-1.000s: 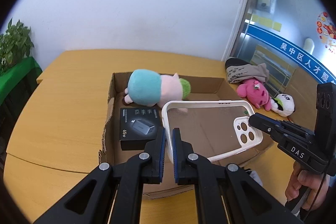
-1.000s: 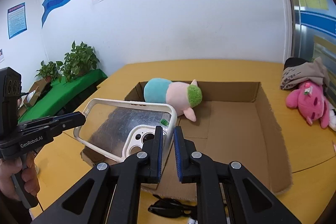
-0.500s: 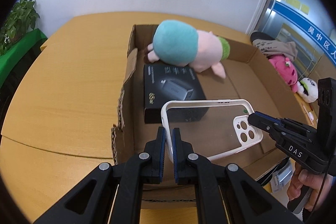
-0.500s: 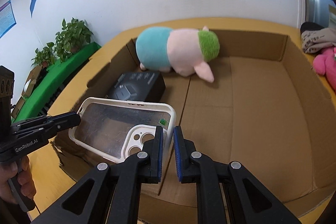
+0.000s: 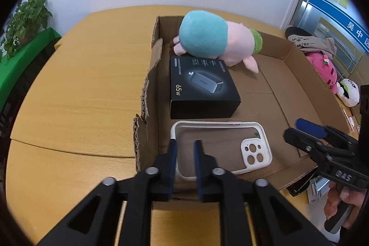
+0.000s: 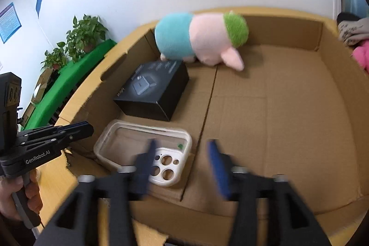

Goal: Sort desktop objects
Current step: 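Lift the phone case with the left gripper and carry it over the box, then withdraw the left tool and move it to the white folding phone stand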

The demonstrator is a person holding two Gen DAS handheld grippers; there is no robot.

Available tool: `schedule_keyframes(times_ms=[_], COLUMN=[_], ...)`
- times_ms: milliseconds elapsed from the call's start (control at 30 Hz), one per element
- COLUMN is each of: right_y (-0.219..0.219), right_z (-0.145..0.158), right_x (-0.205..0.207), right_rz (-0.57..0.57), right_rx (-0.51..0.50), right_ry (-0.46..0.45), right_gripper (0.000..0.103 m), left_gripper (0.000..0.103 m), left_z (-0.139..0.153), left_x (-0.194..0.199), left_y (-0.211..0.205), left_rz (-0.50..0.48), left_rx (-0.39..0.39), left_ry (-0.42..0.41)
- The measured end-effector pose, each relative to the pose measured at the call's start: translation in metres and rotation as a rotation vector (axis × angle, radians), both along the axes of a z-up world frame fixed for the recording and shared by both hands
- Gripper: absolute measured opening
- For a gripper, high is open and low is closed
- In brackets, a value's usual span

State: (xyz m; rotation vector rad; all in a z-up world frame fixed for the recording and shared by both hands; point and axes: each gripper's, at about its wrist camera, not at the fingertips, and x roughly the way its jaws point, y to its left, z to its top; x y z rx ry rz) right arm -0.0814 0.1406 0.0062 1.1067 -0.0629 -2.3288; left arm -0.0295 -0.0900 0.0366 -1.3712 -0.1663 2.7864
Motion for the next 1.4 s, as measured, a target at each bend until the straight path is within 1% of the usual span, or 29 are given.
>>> schedule_keyframes(times_ms=[100,133,200,267,333,367,400,433,467,533,567,600,633,667,700,767,800,833,867,900,933,1000,1033,1067,1100,1133,1167,1267,1400], right_y=[0.015,0.022,0.033,0.043,0.052,0.055,0.060,0.064,0.067,0.077,0.080,0.083,0.085,0.086,0.086,0.095,0.098,0.102,0.103,0.104,0.107,0.115,0.119,0.121,0.122,0.124,0.128,0.148,0.170], right_z=[0.017,0.024,0.036,0.045,0.052,0.054,0.057,0.059,0.058,0.056,0.055,0.056,0.056,0.056,0.055,0.059,0.060,0.061,0.062,0.060,0.057,0.052,0.049,0.046,0.043,0.039,0.036,0.023,-0.016], right_x=[0.018,0.027,0.043,0.058,0.070,0.075,0.079,0.083,0.082,0.085,0.087,0.090,0.093,0.095,0.096,0.106,0.108,0.110,0.111,0.109,0.108,0.106,0.105,0.106,0.107,0.109,0.113,0.119,0.103], right_rz=[-0.036,-0.048,-0.063,-0.059,-0.069,-0.074,-0.070,-0.059,-0.061,-0.072,-0.071,-0.068,-0.063,-0.068,-0.081,-0.105,-0.106,-0.103,-0.094,-0.091,-0.107,-0.098,-0.087,-0.077,-0.081,-0.099,-0.111,-0.128,-0.130], right_rx=[0.013,0.018,0.023,0.035,0.057,0.060,0.051,0.055,0.076,0.061,0.049,0.036,0.030,0.040,0.053,0.021,0.009,-0.006,-0.010,0.008,0.027,-0.016,-0.042,-0.046,-0.027,0.003,0.001,-0.019,0.022], right_ry=[0.062,0.084,0.131,0.177,0.218,0.235,0.251,0.249,0.231,0.219,0.218,0.224,0.229,0.228,0.227,0.283,0.290,0.296,0.293,0.275,0.258,0.211,0.182,0.170,0.172,0.180,0.194,0.180,0.012], right_gripper=[0.089,0.091,0.102,0.103,0.103,0.097,0.058,0.019,0.004,0.001,0.002,0.008,0.023,0.080,0.101,0.099,0.093,0.081,0.024,0.003,0.002,0.003,0.003,0.020,0.072,0.095,0.101,0.101,0.101], left_gripper=[0.057,0.061,0.084,0.084,0.084,0.072,0.002,0.010,0.001,0.001,0.011,0.045,0.068,0.090,0.090,0.090,0.086,0.069,0.004,0.000,0.001,0.003,0.010,0.039,0.075,0.084,0.085,0.085,0.085], left_z=[0.019,0.029,0.045,0.058,0.063,0.064,0.064,0.063,0.061,0.060,0.059,0.058,0.057,0.056,0.058,0.060,0.060,0.059,0.058,0.056,0.054,0.050,0.047,0.045,0.042,0.040,0.037,0.023,-0.008], left_x=[0.017,0.028,0.049,0.070,0.079,0.084,0.086,0.085,0.086,0.089,0.090,0.090,0.089,0.092,0.096,0.103,0.105,0.108,0.108,0.106,0.106,0.110,0.111,0.111,0.112,0.115,0.120,0.125,0.131], left_y=[0.008,0.013,0.021,0.032,0.045,0.052,0.057,0.063,0.070,0.077,0.079,0.081,0.083,0.087,0.088,0.091,0.091,0.090,0.091,0.093,0.096,0.096,0.096,0.095,0.094,0.091,0.089,0.088,0.093], left_rz=[0.011,0.011,0.021,0.030,-0.004,-0.036,-0.067,-0.090,-0.096,-0.100,-0.104,-0.100,-0.081,-0.057,-0.041,-0.066,-0.089,-0.117,-0.123,-0.106,-0.109,-0.120,-0.103,-0.084,-0.059,-0.027,-0.004,-0.006,-0.014], left_rx=[-0.023,-0.024,-0.019,-0.011,-0.007,0.007,0.027,0.032,0.024,0.025,0.041,0.048,0.043,0.031,0.024,0.036,0.053,0.088,0.090,0.059,0.044,0.067,0.071,0.070,0.069,0.069,0.071,0.082,0.101], left_ry=[0.097,0.162,0.280,0.387,0.416,0.426,0.438,0.418,0.405,0.408,0.408,0.396,0.379,0.379,0.408,0.435,0.434,0.439,0.423,0.393,0.384,0.386,0.377,0.366,0.360,0.373,0.392,0.355,0.274])
